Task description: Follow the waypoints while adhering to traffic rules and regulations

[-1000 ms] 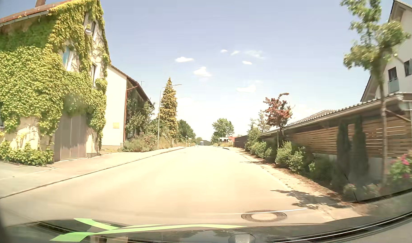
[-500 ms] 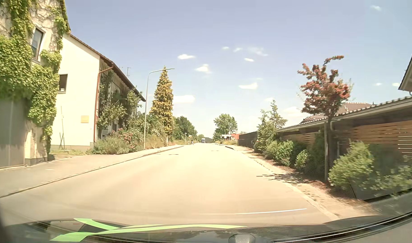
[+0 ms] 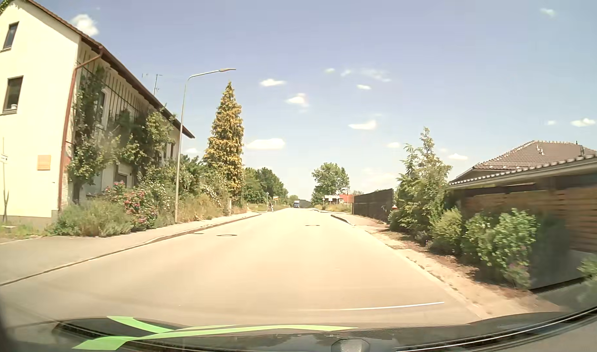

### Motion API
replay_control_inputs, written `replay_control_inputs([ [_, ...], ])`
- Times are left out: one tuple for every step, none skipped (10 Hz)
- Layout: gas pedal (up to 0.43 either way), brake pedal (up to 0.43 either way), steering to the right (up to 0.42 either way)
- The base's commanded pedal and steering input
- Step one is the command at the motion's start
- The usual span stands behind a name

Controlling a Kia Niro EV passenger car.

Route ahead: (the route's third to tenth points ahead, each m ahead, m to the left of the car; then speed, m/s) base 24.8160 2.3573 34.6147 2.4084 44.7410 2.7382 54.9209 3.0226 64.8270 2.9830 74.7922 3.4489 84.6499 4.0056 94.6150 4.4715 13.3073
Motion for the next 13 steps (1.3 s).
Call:
replay_control_inputs([
  [0.209,0.0,-0.006],
  [0.228,0.0,-0.006],
  [0.24,0.0,-0.006],
  [0.248,0.0,-0.006],
  [0.248,0.0,-0.006],
  [0.248,0.0,-0.006],
  [0.248,0.0,-0.006],
  [0.248,0.0,-0.006],
  [0.248,0.0,-0.006],
  [0.248,0.0,-0.005],
  [0.26,0.0,-0.005],
  [0.26,0.0,-0.005],
  [0.26,0.0,-0.006],
])
